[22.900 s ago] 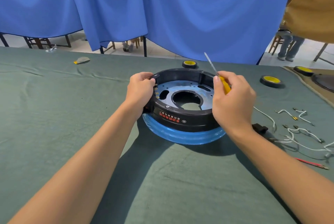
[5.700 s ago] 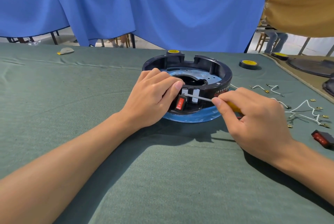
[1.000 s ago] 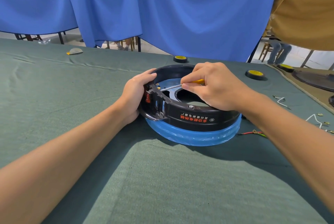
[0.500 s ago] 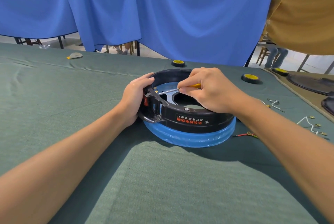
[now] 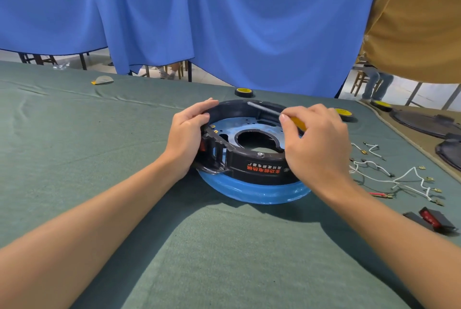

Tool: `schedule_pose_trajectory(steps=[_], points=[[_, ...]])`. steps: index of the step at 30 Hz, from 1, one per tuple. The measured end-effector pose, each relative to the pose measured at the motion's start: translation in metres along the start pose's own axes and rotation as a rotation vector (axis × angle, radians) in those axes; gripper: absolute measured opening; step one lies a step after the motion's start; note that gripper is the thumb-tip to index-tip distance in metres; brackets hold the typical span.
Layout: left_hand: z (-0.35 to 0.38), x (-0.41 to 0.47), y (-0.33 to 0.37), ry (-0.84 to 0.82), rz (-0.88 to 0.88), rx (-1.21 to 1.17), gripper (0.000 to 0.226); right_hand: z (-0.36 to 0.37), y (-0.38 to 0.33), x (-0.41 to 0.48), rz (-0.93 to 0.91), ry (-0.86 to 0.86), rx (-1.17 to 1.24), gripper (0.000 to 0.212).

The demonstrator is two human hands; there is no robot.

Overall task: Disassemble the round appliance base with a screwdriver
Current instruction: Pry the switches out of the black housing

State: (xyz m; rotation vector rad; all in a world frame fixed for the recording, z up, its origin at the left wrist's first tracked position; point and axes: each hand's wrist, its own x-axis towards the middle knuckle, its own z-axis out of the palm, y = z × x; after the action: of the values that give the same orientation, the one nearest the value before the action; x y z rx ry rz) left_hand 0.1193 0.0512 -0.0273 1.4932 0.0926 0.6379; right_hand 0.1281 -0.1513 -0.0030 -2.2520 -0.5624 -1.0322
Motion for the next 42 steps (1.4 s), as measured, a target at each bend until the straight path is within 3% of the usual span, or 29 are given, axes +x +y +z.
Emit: schedule_pose_trajectory(steps=[6,10,16,22,27,31,34,37,42], points=[[0.006,-0.004,-0.001,0.056,0.078,0.072,0.044,0.011,0.015,0.017,0.108,0.019,-0.121,0.023],[-0.009,0.003,-0.003,-0.027,0.216,0.376,0.034,0.011,0.013,0.012,0.217,0.036,-0.046,0.022],[-0.007,0.0,-0.007,0.045,0.283,0.535,0.03,0.017,0.012,0.001,0.173,0.049,-0.091,0.024],[-0.006,-0.009,-0.005,0.096,0.469,0.814,0.048,0.02,0.033,0.018,0.222,0.032,-0.151,0.028],[-0.008,-0.012,-0.006,0.183,0.68,1.031,0.052,0.011,0.036,0.016,0.106,0.05,-0.115,0.027],[-0.005,-0.014,-0.005,0.197,0.789,1.05,0.05,0.0,0.023,-0.004,-0.226,0.044,-0.037,0.028],[-0.004,-0.017,-0.005,0.101,0.796,1.019,0.051,-0.006,0.021,-0.023,-0.439,0.062,-0.098,0.027],[-0.003,-0.019,-0.004,-0.07,0.743,0.988,0.059,-0.007,0.03,-0.036,-0.49,0.072,-0.096,0.026],[-0.002,-0.018,-0.004,-0.105,0.714,0.992,0.063,-0.009,0.039,-0.036,-0.433,0.059,-0.111,0.027]])
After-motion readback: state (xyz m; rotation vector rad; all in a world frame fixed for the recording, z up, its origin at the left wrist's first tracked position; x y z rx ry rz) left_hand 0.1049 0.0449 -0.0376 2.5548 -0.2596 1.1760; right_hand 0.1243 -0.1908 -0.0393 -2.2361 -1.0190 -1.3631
